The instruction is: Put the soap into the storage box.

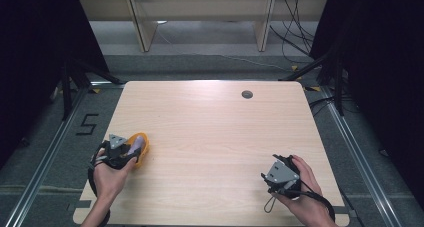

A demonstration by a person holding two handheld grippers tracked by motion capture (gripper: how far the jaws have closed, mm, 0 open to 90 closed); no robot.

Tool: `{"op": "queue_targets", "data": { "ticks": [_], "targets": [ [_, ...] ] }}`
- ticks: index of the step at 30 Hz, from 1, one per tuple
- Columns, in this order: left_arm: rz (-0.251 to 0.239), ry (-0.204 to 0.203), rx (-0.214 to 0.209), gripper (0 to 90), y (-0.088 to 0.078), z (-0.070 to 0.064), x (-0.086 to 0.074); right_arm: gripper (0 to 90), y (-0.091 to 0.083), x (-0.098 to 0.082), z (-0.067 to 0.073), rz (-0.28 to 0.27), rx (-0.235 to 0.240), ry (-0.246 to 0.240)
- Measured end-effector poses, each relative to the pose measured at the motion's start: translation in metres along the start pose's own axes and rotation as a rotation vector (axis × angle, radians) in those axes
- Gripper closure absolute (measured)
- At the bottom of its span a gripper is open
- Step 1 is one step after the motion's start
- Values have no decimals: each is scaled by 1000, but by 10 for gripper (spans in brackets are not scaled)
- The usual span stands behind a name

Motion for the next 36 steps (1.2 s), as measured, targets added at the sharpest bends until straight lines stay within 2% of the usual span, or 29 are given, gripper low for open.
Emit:
{"op": "queue_targets", "data": {
  "ticks": [4,5,7,12,18,19,21,25,28,29,32,36],
  "targets": [
    [-31,-3,1,514,-9,1,2,316,1,0,-1,-9,0,-9],
    [-36,-10,2,501,-12,1,2,316,0,0,0,1,0,2],
    [-50,-7,-1,485,-19,1,1,316,0,0,0,-4,5,-15],
    [-79,5,-3,469,-37,0,-3,315,0,0,0,1,-2,2],
    [-133,4,-21,454,-54,-5,-19,315,1,0,0,-2,8,-7],
    [-147,-7,-27,451,-56,-7,-22,315,1,0,0,-6,7,-11],
    [-156,5,-32,447,-60,-8,-29,315,1,0,0,-8,5,-10],
    [-169,-11,-45,443,-60,-12,-47,315,1,0,0,-9,9,-12],
    [-136,-39,-62,447,-56,-15,-59,314,1,0,0,-11,12,-7],
    [-126,-46,-65,448,-55,-17,-61,315,-1,-1,1,3,14,18],
    [-137,-44,-82,448,-52,-19,-60,314,0,-1,-2,-17,17,-2],
    [-129,-54,-82,450,-51,-17,-63,315,0,-1,-1,-21,24,3]
  ]
}}
Point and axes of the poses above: each handheld gripper's, and its own axes: y roughly forward along the jaws, x roughly out of its top, z roughly to its left, the point moved 5 cm from there along y, roughly forward along the jaws, and after that the axes turned 10 degrees about -x, right-handed, at the moved point
